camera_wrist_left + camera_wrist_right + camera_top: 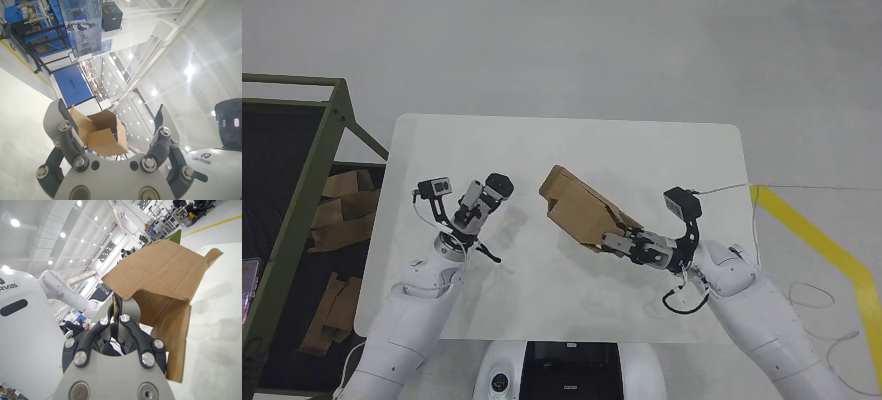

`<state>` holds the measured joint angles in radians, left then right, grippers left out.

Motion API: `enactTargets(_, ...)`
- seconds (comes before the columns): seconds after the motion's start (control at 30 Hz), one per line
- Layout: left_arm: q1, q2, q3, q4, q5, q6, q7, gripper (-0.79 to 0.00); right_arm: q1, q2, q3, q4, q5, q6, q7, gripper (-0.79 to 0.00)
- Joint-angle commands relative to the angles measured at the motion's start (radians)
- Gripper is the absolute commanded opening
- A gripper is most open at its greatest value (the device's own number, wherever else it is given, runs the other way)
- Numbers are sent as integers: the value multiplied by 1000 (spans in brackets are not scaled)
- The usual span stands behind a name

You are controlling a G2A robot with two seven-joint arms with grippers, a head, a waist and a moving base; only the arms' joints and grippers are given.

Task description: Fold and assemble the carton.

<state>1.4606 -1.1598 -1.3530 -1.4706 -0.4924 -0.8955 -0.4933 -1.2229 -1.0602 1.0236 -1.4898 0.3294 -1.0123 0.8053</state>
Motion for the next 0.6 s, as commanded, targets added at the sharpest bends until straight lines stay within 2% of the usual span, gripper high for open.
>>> enactTargets(0.0, 0, 4, -13, -5, -27, -10, -42, 0, 2, 7, -3, -2, 0, 3, 6, -785)
enactTargets(0.13, 0, 14, -31, -17, -78, -30, -146, 0, 11, 28, -25, -28, 16, 33, 36, -785)
enactTargets(0.37, -2, 37, -62, -28, -197, -40, -391, 0, 43, 80, -70, -69, 108, 113, 115, -785)
enactTargets(0.57, 20, 66, -93, -104, -227, 60, -492, 0, 78, 127, -105, -92, 208, 190, 193, -785)
